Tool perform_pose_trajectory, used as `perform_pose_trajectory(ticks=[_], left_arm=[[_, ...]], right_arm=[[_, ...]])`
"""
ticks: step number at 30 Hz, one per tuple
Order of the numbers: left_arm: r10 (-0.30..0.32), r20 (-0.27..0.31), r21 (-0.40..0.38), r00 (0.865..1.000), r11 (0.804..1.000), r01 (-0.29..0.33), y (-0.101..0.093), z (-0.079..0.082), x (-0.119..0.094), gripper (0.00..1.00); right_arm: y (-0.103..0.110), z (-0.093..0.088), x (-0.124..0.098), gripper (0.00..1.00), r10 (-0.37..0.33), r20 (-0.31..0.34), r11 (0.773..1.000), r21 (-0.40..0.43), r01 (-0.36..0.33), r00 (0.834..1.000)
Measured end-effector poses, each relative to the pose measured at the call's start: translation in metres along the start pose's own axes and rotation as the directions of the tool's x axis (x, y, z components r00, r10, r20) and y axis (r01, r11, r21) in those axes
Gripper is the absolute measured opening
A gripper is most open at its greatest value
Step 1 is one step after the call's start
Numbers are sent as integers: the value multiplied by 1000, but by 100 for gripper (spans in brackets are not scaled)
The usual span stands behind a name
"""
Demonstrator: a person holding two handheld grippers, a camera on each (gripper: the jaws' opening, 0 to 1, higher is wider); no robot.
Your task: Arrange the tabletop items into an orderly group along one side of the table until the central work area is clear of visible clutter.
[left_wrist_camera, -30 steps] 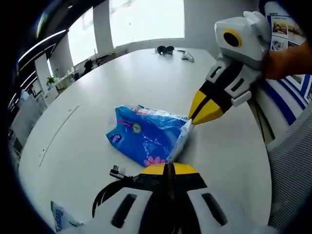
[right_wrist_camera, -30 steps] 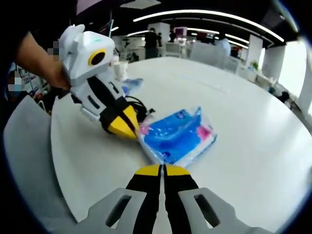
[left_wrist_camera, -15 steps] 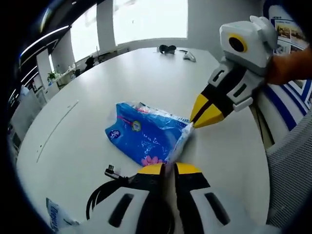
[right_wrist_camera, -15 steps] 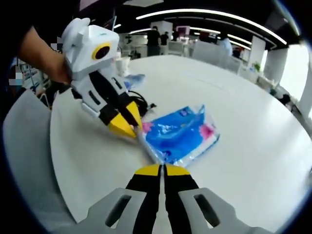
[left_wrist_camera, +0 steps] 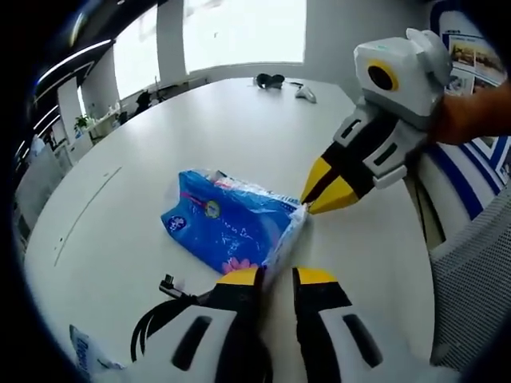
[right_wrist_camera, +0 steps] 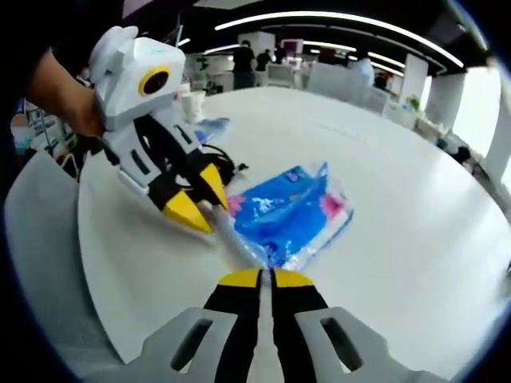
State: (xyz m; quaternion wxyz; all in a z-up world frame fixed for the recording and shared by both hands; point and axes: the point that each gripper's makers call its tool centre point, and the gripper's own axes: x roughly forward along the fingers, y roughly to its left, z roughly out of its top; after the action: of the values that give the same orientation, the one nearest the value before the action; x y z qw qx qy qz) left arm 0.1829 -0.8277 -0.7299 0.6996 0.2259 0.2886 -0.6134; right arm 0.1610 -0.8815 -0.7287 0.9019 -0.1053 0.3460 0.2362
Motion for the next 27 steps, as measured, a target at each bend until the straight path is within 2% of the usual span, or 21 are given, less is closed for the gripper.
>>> perform_pose_trajectory(ticks=[17,27], left_arm=[[-38,35,-25,999,999,39,-11,12,2,21],[-18,31,-14,999,1000,19,-7,10,-6,25]], right_arm=[[-9,-1,-6,12,-39,6,999,27,39,999],[-7,3,-7,15,-41,15,998,38,40,999]])
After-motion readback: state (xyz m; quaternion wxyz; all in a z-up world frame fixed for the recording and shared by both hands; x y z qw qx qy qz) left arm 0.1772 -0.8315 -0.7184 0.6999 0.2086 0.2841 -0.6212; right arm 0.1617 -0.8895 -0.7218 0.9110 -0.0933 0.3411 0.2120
